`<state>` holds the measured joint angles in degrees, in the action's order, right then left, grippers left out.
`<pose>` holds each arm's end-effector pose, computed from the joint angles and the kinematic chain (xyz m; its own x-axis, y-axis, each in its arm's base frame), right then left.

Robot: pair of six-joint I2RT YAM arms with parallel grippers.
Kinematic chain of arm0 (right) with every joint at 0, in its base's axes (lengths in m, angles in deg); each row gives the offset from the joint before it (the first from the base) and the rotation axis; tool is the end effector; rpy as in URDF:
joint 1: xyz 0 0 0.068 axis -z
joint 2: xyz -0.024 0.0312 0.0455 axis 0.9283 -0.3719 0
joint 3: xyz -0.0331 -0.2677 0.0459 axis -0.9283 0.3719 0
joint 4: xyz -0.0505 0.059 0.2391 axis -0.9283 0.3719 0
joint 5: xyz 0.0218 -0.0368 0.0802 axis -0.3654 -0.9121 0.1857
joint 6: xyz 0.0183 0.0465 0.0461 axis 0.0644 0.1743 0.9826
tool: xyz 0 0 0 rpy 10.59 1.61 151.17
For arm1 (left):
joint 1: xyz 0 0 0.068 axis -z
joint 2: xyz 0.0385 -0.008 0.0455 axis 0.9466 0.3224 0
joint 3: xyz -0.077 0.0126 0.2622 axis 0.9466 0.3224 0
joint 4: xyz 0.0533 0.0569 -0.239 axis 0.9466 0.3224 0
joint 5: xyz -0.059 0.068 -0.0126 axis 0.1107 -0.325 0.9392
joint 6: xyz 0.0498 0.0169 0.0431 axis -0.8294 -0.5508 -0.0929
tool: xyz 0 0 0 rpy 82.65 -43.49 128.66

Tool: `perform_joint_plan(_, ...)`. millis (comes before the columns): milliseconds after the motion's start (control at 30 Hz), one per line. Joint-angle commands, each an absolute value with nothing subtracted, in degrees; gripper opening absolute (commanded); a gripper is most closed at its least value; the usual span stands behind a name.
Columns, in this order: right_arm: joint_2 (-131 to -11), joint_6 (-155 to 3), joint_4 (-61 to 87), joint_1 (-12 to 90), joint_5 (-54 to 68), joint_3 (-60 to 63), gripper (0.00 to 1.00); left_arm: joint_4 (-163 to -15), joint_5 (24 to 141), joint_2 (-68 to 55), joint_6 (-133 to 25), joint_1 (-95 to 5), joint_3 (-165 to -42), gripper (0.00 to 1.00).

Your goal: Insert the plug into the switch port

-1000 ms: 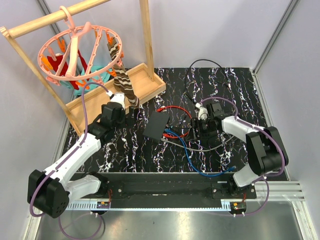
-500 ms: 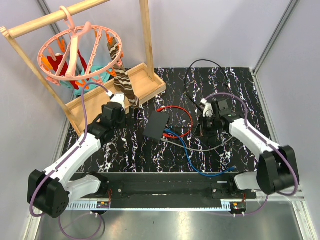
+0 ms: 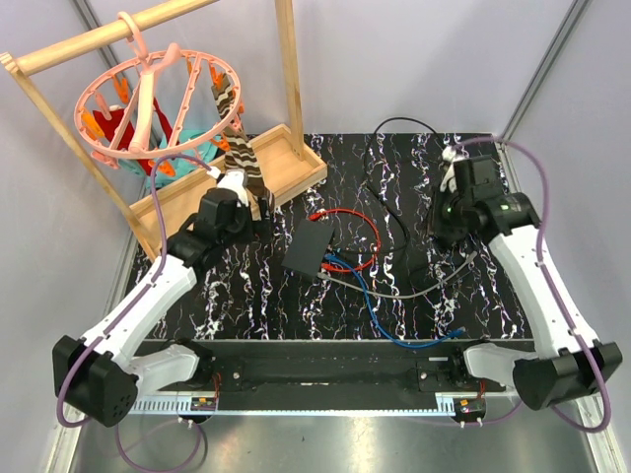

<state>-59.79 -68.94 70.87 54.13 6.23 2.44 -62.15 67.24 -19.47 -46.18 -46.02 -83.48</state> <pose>0.2240 0.0624 0.3381 -0.8335 0.0374 -0.5513 -0.1092 0.9669 0.2306 0.2237 -0.0978 0.2928 -0.5995 -0.0840 -0.7960 0.1389 0.9685 -0.2068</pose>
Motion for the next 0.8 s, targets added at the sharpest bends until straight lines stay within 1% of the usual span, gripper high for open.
perform_joint_plan(0, -57.42, -74.46, 61.93, 54.11, 2.51, -5.45, 0.0, -62.91, 73.25, -18.64, -43.17, -46.14, -88.73, 0.99)
perform_joint_plan(100, -59.17, -77.02, 53.31, 54.11, 6.12, -8.7, 0.0, -62.99, 75.44, -18.29, -42.38, -46.14, -91.1, 0.99)
perform_joint_plan(233, -64.0, -80.27, 46.59, 54.11, 12.08, -12.93, 0.0, -64.13, 78.6, -18.03, -40.98, -46.06, -93.92, 0.99)
perform_joint_plan(300, -64.89, -81.33, 44.23, 54.11, 16.92, -12.94, 0.0, -65.36, 79.67, -17.68, -40.18, -46.05, -95.85, 0.99)
perform_joint_plan(400, -64.98, -81.51, 41.41, 54.11, 18.43, -9.18, 0.0, -67.64, 81.52, -16.36, -38.51, -46.05, -97.26, 0.99)
perform_joint_plan(600, -64.1, -81.77, 40.7, 54.11, 17.55, -2.84, 0.0, -68.01, 79.4, -9.35, -40.97, -44.82, -96.91, 0.99)
perform_joint_plan(767, -61.82, -82.22, 36.58, 54.11, 27.37, 4.62, 0.0, -69.14, 83.88, -6.78, -40.27, -43.07, -98.57, 0.99)
